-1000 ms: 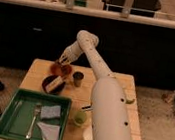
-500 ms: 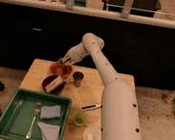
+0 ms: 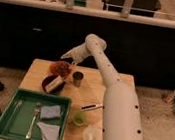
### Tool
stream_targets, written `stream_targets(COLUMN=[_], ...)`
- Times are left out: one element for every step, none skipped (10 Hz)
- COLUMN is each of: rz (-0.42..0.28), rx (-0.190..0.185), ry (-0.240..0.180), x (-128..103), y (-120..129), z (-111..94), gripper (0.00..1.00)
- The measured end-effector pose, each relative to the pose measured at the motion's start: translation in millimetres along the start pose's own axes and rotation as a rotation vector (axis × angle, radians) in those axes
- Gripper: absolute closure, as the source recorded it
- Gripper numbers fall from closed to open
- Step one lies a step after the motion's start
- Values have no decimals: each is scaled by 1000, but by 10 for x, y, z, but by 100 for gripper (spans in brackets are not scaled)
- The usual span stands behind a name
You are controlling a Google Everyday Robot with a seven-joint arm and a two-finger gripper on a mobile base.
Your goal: Place grapes in red bowl
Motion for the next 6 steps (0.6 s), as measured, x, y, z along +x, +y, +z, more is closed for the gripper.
stream_targets(rz=[-2,-4,-4,-5,-6,-10], rx=[1,1,3,8,12,13], ry=[-5,-7,-6,-2,2,10], x=[-4,-11,-5,2,5,11], y=[-14,-23,-22,-17,-20,-12], z=[11,24,18,3,-13,-28], gripper=[20,20,20,20,20,20])
